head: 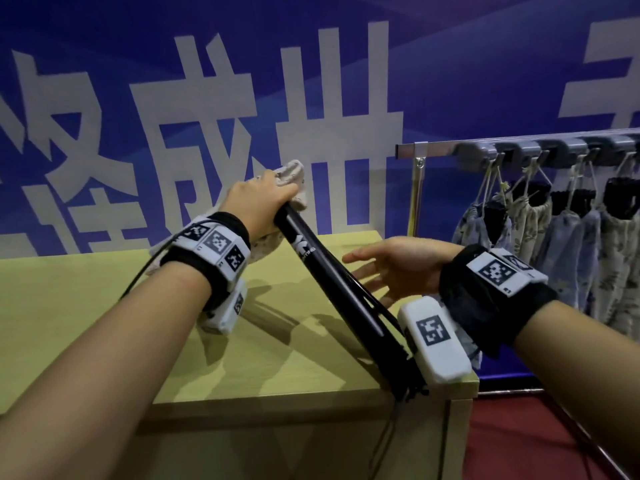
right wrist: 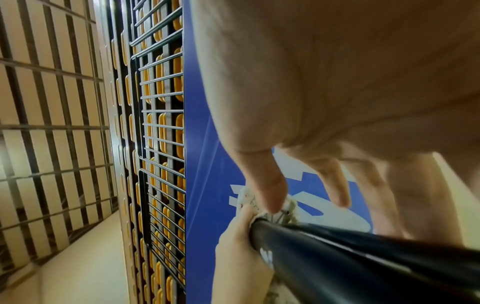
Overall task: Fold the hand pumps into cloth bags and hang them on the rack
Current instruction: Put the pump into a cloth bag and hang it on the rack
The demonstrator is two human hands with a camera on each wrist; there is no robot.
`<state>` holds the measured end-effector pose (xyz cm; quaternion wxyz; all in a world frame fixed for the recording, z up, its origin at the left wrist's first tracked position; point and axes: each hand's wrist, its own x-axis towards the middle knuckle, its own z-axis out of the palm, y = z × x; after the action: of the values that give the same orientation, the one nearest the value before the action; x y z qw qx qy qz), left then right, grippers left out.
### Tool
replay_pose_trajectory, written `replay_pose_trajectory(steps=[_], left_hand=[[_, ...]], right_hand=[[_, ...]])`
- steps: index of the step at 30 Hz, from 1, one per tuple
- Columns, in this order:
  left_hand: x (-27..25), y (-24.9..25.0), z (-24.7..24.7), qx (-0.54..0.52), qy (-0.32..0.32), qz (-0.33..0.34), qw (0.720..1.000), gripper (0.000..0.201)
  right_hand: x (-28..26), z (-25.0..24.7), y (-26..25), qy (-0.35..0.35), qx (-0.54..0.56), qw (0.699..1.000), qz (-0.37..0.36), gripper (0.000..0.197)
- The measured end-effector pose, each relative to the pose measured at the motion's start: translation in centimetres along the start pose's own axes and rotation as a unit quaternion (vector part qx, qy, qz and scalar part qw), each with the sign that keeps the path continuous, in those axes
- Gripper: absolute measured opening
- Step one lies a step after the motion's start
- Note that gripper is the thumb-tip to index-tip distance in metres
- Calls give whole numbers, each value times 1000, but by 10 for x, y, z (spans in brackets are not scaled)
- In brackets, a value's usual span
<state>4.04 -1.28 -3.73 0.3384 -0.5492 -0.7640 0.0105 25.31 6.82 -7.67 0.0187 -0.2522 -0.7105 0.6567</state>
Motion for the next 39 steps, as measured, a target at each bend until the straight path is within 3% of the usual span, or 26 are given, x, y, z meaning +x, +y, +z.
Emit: replay_pose_trajectory(steps=[6,10,13,17,23,28,31,33,34,36,39], left_hand=[[-2,-28,-2,-3,-13,-70,997,25],[2,-38,3,-41,-45,-104,993,39],[4,-38,14,-135,-93,-65,984,50],[1,-32,29,-159,-131,-50,977,49],[2,-20,23,-254,-35,-151,955,49],[5,6,5,-148,-9,-114,982,33],[4,11,8,2,-108,-136,985,23],[3,10,6,43,-159,-134,977,13],[3,13,6,40,-148,-123,981,9],[-1,28,3,16,-83,-84,993,20],[-14,49,5,-103,-4,-33,994,21]], right_hand=[[-10,1,11,-44,-104,993,43,33],[-12,2,16,-1,-129,991,-22,31],[-13,5,17,11,-97,993,-65,30],[-14,8,24,12,-126,990,-55,33],[-16,9,33,-10,-98,995,-24,34],[-19,8,33,-20,-68,997,-21,29],[-24,7,34,-41,-99,994,-21,31],[-25,9,37,-57,-109,992,-21,30],[-24,10,39,-53,-104,993,-20,29],[-20,10,41,-22,-84,996,-24,31],[-18,1,44,16,-20,999,-33,33]])
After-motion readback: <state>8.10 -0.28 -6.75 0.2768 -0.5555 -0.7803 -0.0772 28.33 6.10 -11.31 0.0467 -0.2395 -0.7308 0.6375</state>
